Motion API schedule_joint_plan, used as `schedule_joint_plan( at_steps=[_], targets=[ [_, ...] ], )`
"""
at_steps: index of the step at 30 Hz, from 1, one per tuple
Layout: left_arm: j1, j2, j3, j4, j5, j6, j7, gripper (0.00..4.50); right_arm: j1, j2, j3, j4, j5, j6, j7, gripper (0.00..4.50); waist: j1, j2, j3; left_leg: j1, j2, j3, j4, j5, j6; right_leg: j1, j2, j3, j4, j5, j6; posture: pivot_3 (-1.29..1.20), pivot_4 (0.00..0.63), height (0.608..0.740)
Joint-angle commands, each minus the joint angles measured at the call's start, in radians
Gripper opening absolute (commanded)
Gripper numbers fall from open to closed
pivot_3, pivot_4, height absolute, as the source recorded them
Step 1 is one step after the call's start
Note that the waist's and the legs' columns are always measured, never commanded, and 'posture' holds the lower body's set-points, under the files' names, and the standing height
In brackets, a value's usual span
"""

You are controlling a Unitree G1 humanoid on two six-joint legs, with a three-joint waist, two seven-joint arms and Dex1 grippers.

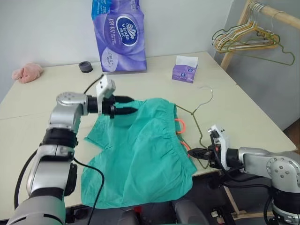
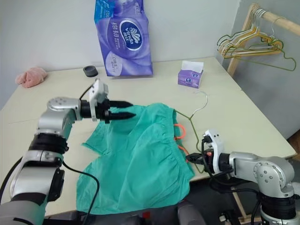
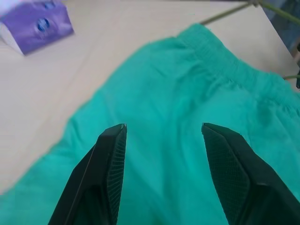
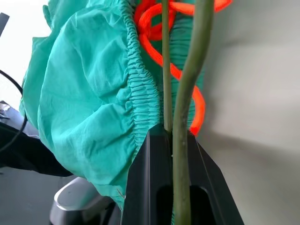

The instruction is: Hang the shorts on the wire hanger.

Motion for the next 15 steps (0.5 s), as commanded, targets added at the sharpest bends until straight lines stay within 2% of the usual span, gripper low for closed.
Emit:
schedule_joint_plan(
  at_steps=[1,4,8,15],
  targets=[
    [-0.098,-0.004,0.011,0.022,-0.028,0.048,-0.067,3.54,-0.04,-0.082,0.064,-0.07,-0.049,-0.084,0.065,0.0,-0.001,0.0,0.0,0.0,0.0,0.0,0.0,0.0,0.0,0.0,0.0,0.0,0.0,0.0,0.0,-0.21,0.088,0.74],
    [-0.141,-0.009,-0.008,0.035,-0.023,0.034,-0.135,4.43,-0.048,-0.13,0.128,-0.094,-0.091,-0.131,0.099,0.0,-0.005,0.0,0.0,0.0,0.0,0.0,0.0,0.0,0.0,0.0,0.0,0.0,-0.001,0.0,0.0,-0.22,0.086,0.74],
    [-0.177,-0.012,-0.085,0.064,0.021,-0.063,-0.238,4.47,-0.07,-0.208,0.238,-0.122,-0.185,-0.213,0.152,0.0,-0.009,0.0,0.0,0.0,0.0,0.0,-0.001,0.0,0.0,0.0,0.0,0.0,-0.001,0.0,0.0,-0.22,0.084,0.74],
    [-0.196,-0.021,-0.284,0.104,0.012,-0.232,-0.248,4.47,-0.119,-0.293,0.382,-0.166,-0.325,-0.336,0.228,0.0,-0.009,0.0,0.0,0.0,0.0,0.0,-0.001,0.0,0.0,0.0,0.0,0.0,-0.002,0.0,0.0,-0.23,0.084,0.74]
  ],
)
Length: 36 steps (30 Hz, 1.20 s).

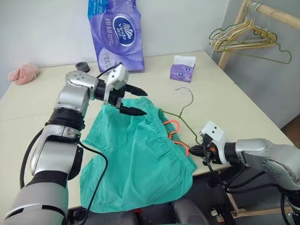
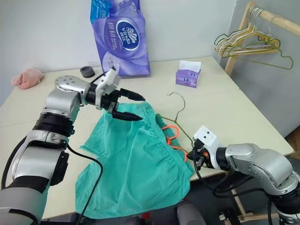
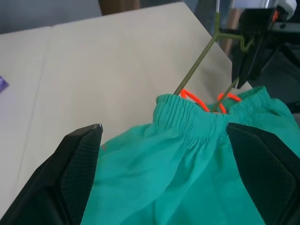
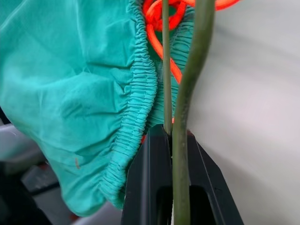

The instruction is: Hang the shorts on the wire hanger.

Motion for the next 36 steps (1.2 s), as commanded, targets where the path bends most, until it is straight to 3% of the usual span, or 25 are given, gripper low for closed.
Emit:
schedule_joint_plan(
  at_steps=[1,8,19,22,34,36],
  targets=[
    [-0.032,0.007,-0.081,0.005,-0.019,-0.078,-0.007,4.47,-0.036,-0.017,0.035,-0.053,-0.051,-0.065,0.038,0.0,-0.001,0.0,0.0,0.0,0.0,0.0,0.0,0.0,0.0,0.0,0.0,0.0,0.0,0.0,0.0,-0.23,0.084,0.74],
    [-0.03,0.015,-0.204,0.054,-0.011,-0.22,-0.007,4.47,-0.075,-0.045,0.095,-0.099,-0.142,-0.122,0.073,0.0,-0.001,0.0,0.0,0.0,0.0,0.0,0.0,0.0,0.0,-0.001,0.0,0.0,0.0,0.0,0.0,-0.25,0.087,0.74],
    [0.006,0.059,-0.309,0.046,-0.03,-0.304,-0.007,4.47,-0.114,-0.042,0.088,-0.098,-0.215,-0.168,0.13,0.0,-0.002,0.0,0.0,0.0,0.0,0.0,0.0,0.0,0.0,-0.001,0.0,0.0,0.0,0.0,0.0,-0.25,0.087,0.74],
    [0.017,0.062,-0.314,0.044,-0.026,-0.314,-0.007,3.87,-0.118,-0.031,0.079,-0.093,-0.218,-0.167,0.137,0.0,-0.002,0.0,0.0,0.0,0.0,0.0,0.0,0.0,0.0,-0.001,0.0,0.0,0.0,0.0,0.0,-0.24,0.084,0.74],
    [0.068,0.042,-0.233,0.013,-0.031,-0.238,-0.007,0.21,-0.112,0.003,0.053,-0.109,-0.222,-0.174,0.135,0.0,-0.001,0.0,0.0,-0.001,0.0,0.0,0.001,0.0,0.0,-0.001,0.0,0.0,0.0,0.0,0.0,-0.24,0.083,0.74],
    [0.08,0.039,-0.216,-0.003,-0.031,-0.222,-0.007,0.02,-0.11,0.005,0.056,-0.108,-0.244,-0.186,0.127,0.0,-0.001,0.0,0.0,-0.001,0.0,0.0,0.001,0.0,0.0,-0.001,0.0,0.0,0.0,0.0,0.0,-0.24,0.082,0.74]
  ],
)
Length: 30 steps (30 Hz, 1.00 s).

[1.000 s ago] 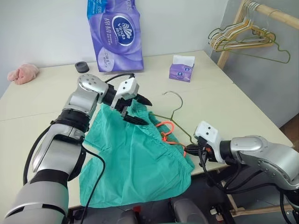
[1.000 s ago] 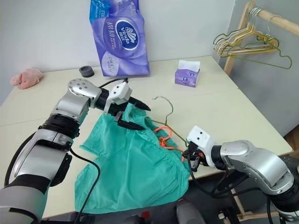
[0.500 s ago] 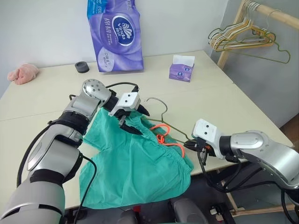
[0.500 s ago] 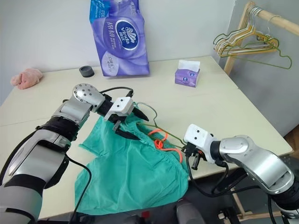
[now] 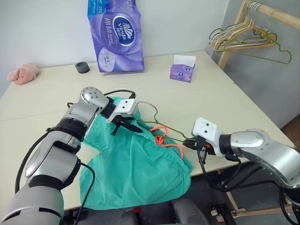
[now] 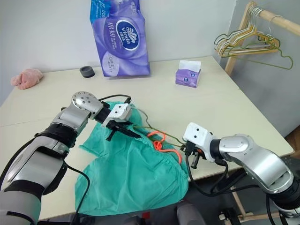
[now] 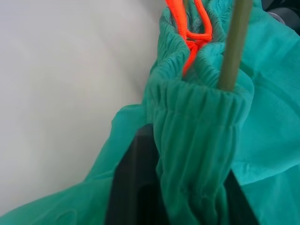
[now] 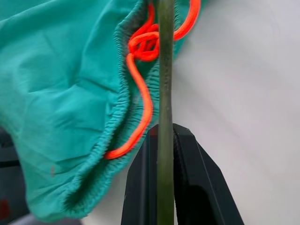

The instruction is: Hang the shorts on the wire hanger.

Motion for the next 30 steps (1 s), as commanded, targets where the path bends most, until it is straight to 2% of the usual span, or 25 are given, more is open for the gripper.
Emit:
schedule_joint_plan(
  at_steps=[1,4,8,13,15,18,21,23,25,30],
  targets=[
    [0.004,-0.017,0.061,-0.046,-0.018,0.04,-0.005,0.02,-0.017,0.016,-0.018,-0.046,-0.017,-0.067,0.004,0.0,0.0,0.0,0.0,0.0,0.0,0.0,0.0,0.0,0.0,0.0,0.0,0.0,0.0,0.0,0.0,-0.24,0.082,0.74],
    [0.015,-0.016,0.079,-0.06,-0.005,0.052,-0.005,0.02,-0.012,-0.006,-0.017,-0.045,-0.037,-0.108,0.039,0.0,0.0,0.0,0.0,0.0,0.0,0.0,0.0,0.0,0.0,0.0,0.0,0.0,0.0,0.0,0.0,-0.24,0.082,0.74],
    [0.015,-0.015,0.114,-0.052,0.024,0.061,-0.005,0.0,0.0,-0.082,-0.011,-0.04,-0.084,-0.181,0.114,1.05,0.0,0.0,0.0,0.0,0.0,0.0,0.0,0.0,0.0,0.0,0.0,0.0,0.0,0.0,0.0,-0.23,0.08,0.74],
    [0.018,-0.025,0.156,-0.044,0.055,0.071,-0.001,0.0,0.017,-0.206,-0.028,-0.027,-0.123,-0.283,0.234,2.74,0.0,0.0,0.0,0.0,0.0,0.0,0.0,0.0,0.0,0.0,0.0,0.0,0.0,0.0,0.0,-0.23,0.081,0.74],
    [0.026,-0.025,0.169,-0.044,0.067,0.068,0.0,0.0,0.053,-0.275,-0.08,-0.008,-0.13,-0.341,0.292,3.4,0.0,0.001,0.0,0.0,0.0,0.0,0.0,0.0,0.0,0.0,0.0,0.0,0.0,0.0,0.0,-0.23,0.083,0.74],
    [0.031,-0.022,0.19,-0.032,0.082,0.07,0.01,0.0,0.113,-0.301,-0.186,0.018,-0.108,-0.37,0.306,3.4,0.0,0.0,0.0,0.0,0.0,0.001,0.0,0.0,0.0,0.0,0.0,0.0,0.0,0.0,0.0,-0.24,0.086,0.74],
    [0.027,-0.015,0.222,-0.014,0.091,0.083,0.026,0.0,0.192,-0.229,-0.3,-0.017,-0.013,-0.278,0.25,3.4,0.0,0.0,0.0,0.0,0.0,0.0,0.0,0.0,0.0,0.0,0.0,0.0,0.0,0.0,0.0,-0.24,0.088,0.74],
    [0.022,-0.005,0.244,0.0,0.098,0.096,0.034,0.0,0.242,-0.112,-0.342,-0.073,0.077,-0.179,0.155,3.4,-0.001,0.0,0.0,0.0,0.0,0.0,0.0,0.0,0.0,0.0,0.0,0.0,0.001,0.0,0.0,-0.24,0.088,0.74],
    [0.013,0.006,0.262,0.015,0.109,0.099,0.037,0.0,0.312,0.017,-0.327,-0.129,0.132,-0.086,0.041,3.4,-0.002,0.0,0.0,0.0,0.001,0.0,0.0,0.0,0.0,0.0,0.001,0.0,0.001,0.0,-0.001,-0.23,0.088,0.74],
    [-0.009,0.011,0.285,0.043,0.136,0.094,0.037,0.0,0.407,0.211,-0.256,-0.17,0.144,0.028,-0.143,3.4,0.001,-0.001,-0.001,0.0,0.0,0.0,0.001,0.0,0.0,0.0,0.0,0.001,0.003,0.0,0.0,-0.22,0.09,0.74]
  ],
)
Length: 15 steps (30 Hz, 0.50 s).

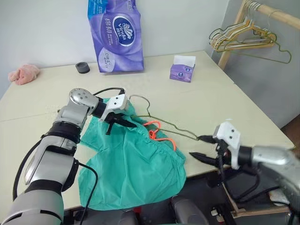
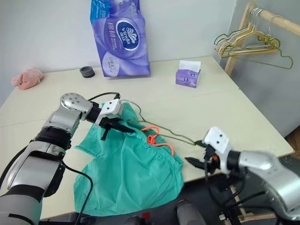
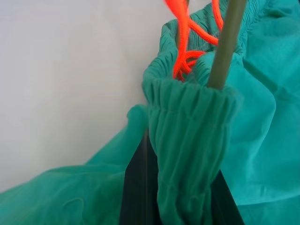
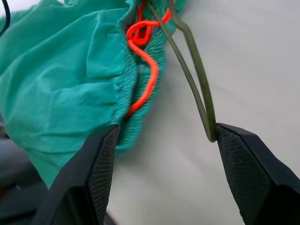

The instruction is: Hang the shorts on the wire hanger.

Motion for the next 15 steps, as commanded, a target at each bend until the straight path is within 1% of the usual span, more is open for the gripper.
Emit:
schedule_joint_plan(
  at_steps=[1,6,8,10,13,15],
  targets=[
    [-0.056,0.008,0.075,0.018,-0.012,0.007,0.031,0.0,0.029,0.105,0.057,-0.033,0.03,0.067,-0.112,3.4,0.0,-0.001,-0.001,0.0,0.0,-0.001,0.0,0.0,0.0,0.0,0.0,-0.001,0.0,0.0,0.0,-0.22,0.093,0.74],
    [-0.069,0.001,0.087,0.037,0.006,-0.002,0.034,0.0,0.075,0.179,0.093,-0.029,0.056,0.104,-0.154,3.4,0.0,-0.001,-0.001,0.0,0.0,0.0,0.0,0.0,0.0,0.0,0.0,0.0,0.0,0.0,0.0,-0.22,0.093,0.74],
    [-0.071,0.0,0.09,0.042,0.012,-0.006,0.038,0.0,0.098,0.179,0.098,-0.024,0.038,0.093,-0.161,3.4,0.0,-0.001,-0.001,0.0,0.0,-0.001,0.0,0.0,0.0,0.0,0.0,-0.001,0.0,0.0,0.0,-0.22,0.093,0.74],
    [-0.07,0.002,0.093,0.042,0.016,-0.01,0.038,0.0,0.113,0.175,0.036,-0.028,0.041,0.083,-0.166,3.4,0.002,-0.001,-0.001,0.0,0.0,-0.001,0.0,0.0,0.0,0.0,0.0,-0.001,0.0,0.0,0.0,-0.21,0.093,0.74],
    [-0.068,0.006,0.097,0.047,0.02,-0.014,0.036,0.0,0.116,0.1,-0.048,-0.039,0.027,0.032,-0.121,3.4,0.004,-0.001,-0.001,0.0,0.0,0.0,0.0,0.0,0.0,0.0,0.0,0.0,0.0,0.0,0.0,-0.21,0.094,0.74],
    [-0.061,0.008,0.097,0.046,0.021,-0.016,0.033,0.0,0.108,-0.007,-0.116,-0.043,-0.001,-0.03,-0.057,3.4,0.005,-0.001,0.0,0.0,0.0,0.0,0.0,0.0,0.0,0.0,0.0,0.0,-0.001,0.0,0.0,-0.21,0.096,0.74]
  ],
)
